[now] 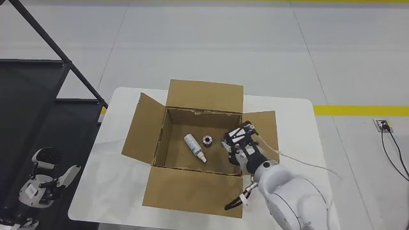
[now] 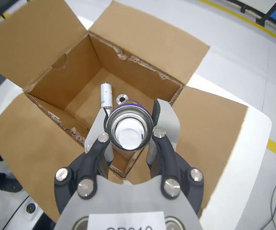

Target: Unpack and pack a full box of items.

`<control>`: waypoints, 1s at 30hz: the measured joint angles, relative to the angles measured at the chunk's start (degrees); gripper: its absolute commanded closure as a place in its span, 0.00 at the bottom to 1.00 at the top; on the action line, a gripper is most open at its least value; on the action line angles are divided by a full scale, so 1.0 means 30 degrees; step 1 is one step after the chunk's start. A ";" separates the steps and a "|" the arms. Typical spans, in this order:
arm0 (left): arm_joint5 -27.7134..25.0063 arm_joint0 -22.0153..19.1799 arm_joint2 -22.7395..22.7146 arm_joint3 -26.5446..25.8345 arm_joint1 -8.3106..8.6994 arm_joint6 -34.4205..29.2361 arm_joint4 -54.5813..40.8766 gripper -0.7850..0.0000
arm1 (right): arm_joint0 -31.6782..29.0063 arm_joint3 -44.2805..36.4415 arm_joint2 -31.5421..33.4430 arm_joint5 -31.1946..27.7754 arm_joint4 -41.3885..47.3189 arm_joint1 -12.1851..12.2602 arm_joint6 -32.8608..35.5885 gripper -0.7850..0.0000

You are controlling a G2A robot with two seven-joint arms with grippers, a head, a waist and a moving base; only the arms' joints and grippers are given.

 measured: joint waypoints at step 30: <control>0.0000 0.0000 0.0000 0.0000 0.0000 0.0000 0.0000 0.00 | 0.5611 1.0016 -0.3627 0.2544 0.0521 -0.1767 0.0750 0.00</control>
